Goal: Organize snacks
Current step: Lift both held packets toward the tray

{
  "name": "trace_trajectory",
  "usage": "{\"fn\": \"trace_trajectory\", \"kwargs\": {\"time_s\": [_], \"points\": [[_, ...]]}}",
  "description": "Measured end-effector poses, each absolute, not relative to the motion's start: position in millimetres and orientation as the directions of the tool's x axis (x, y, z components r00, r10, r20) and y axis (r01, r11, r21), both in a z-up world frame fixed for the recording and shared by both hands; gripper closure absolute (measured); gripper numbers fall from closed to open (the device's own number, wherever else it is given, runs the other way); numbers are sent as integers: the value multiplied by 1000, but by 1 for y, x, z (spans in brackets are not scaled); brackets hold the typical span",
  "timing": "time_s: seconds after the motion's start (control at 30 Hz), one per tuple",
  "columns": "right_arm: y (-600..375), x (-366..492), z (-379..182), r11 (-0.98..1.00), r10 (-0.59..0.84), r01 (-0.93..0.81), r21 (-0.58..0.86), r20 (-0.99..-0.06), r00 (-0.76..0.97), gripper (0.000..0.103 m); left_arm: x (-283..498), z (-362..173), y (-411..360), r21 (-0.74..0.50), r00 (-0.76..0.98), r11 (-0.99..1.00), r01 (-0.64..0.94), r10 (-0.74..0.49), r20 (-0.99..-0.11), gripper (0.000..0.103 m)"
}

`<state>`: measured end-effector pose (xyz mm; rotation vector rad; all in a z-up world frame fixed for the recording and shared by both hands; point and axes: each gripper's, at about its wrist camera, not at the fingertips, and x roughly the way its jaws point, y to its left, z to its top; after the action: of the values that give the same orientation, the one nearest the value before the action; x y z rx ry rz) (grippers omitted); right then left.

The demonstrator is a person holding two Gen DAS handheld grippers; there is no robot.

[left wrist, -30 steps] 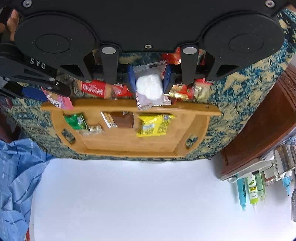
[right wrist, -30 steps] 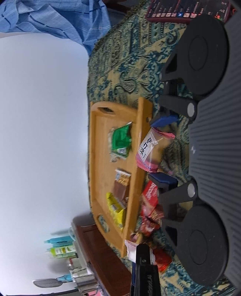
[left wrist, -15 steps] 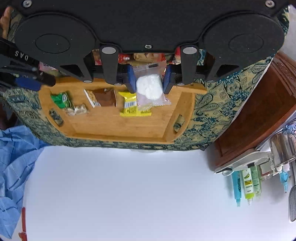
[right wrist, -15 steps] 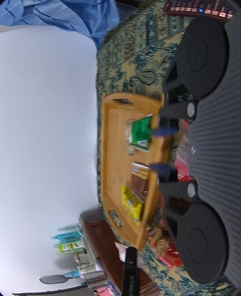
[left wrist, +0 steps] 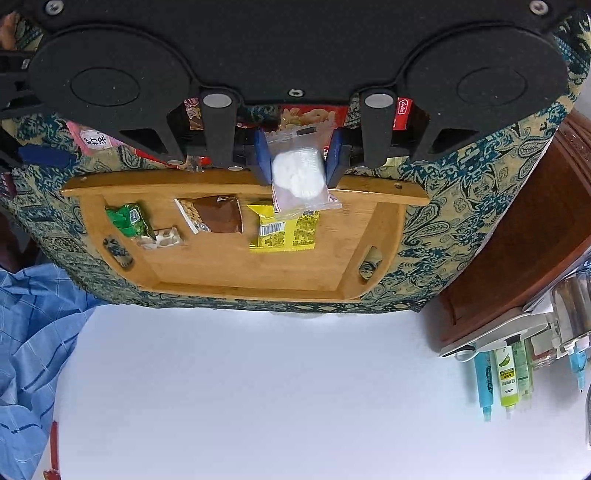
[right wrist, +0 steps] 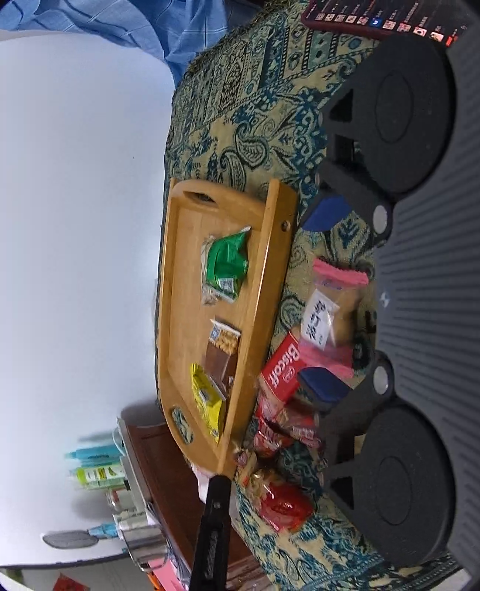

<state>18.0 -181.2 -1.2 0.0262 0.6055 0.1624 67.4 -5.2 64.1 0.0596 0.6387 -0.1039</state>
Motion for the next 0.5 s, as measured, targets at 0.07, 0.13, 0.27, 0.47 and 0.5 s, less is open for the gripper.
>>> {"fn": "trace_trajectory", "kwargs": {"time_s": [0.07, 0.13, 0.27, 0.47, 0.5], "points": [[-178, 18, -3, 985, 170, -159, 70, -575, 800, 13, 68, 64, -6, 22, 798, 993, 116, -80, -597, 73], [-174, 20, -7, 983, 174, -170, 63, -589, 789, 13, 69, 63, -6, 18, 798, 993, 115, -81, -597, 73], [-168, 23, -10, 984, 162, -173, 41, -611, 775, 35, 70, 63, -6, 10, 796, 994, 112, -84, -599, 73], [-166, 22, -3, 986, 156, -161, 46, -594, 789, 51, 71, 68, -2, 1, 802, 995, 104, -83, -592, 73], [-166, 22, 0, 986, 160, -163, 48, -587, 794, 51, 72, 70, -1, 2, 804, 995, 101, -81, -589, 73]]}}
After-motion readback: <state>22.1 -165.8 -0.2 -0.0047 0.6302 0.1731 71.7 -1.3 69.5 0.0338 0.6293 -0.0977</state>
